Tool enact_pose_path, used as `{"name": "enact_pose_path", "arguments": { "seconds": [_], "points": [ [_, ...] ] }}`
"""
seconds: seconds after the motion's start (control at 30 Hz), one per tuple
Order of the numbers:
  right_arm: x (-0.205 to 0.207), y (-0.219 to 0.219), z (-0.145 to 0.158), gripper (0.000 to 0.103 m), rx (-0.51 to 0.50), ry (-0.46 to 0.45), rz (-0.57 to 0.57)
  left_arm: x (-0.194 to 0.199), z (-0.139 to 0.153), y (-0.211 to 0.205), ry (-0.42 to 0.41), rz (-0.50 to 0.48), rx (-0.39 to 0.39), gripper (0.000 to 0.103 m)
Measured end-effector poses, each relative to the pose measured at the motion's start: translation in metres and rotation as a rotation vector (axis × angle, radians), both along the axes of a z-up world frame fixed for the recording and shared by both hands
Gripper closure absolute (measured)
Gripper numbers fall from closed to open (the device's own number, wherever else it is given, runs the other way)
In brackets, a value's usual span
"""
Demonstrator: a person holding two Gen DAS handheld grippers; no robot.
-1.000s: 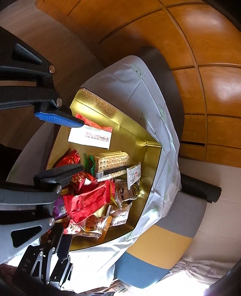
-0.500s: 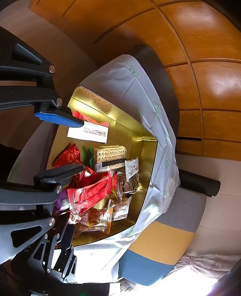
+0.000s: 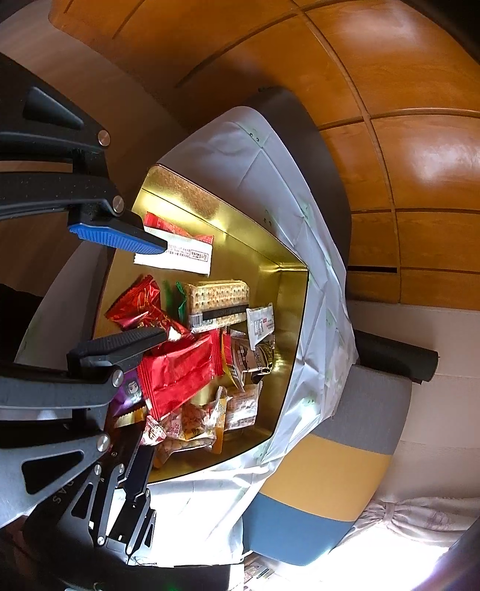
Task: Organize snacks
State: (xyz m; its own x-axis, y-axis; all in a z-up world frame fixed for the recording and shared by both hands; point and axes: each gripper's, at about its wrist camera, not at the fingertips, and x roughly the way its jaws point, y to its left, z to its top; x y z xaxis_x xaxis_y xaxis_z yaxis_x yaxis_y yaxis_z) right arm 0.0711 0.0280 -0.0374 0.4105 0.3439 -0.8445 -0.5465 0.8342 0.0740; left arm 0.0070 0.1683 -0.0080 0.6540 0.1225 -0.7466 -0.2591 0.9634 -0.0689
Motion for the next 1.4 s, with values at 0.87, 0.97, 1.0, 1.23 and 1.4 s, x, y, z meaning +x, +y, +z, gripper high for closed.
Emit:
{"name": "enact_pose_path", "arguments": {
  "seconds": [0.87,0.97,1.0,1.23,1.4],
  "points": [
    [-0.014,-0.016,0.016,0.077,0.056,-0.058,-0.067,-0.006,0.01,-0.019,-0.027,-0.024,0.031,0.06],
    [-0.01,-0.007,0.017,0.077,0.061,-0.047,-0.042,-0.006,0.009,-0.018,-0.029,-0.021,0.031,0.06],
    [-0.008,-0.002,0.017,0.077,0.067,-0.042,-0.025,-0.006,0.009,-0.018,-0.029,-0.02,0.032,0.06],
    [0.003,0.022,-0.009,0.077,0.003,0.012,0.001,-0.009,0.006,-0.011,-0.025,0.009,0.043,0.051],
    [-0.01,0.015,0.002,0.077,0.006,-0.042,-0.009,-0.013,0.011,-0.008,-0.064,0.05,0.072,0.048]
  ]
}}
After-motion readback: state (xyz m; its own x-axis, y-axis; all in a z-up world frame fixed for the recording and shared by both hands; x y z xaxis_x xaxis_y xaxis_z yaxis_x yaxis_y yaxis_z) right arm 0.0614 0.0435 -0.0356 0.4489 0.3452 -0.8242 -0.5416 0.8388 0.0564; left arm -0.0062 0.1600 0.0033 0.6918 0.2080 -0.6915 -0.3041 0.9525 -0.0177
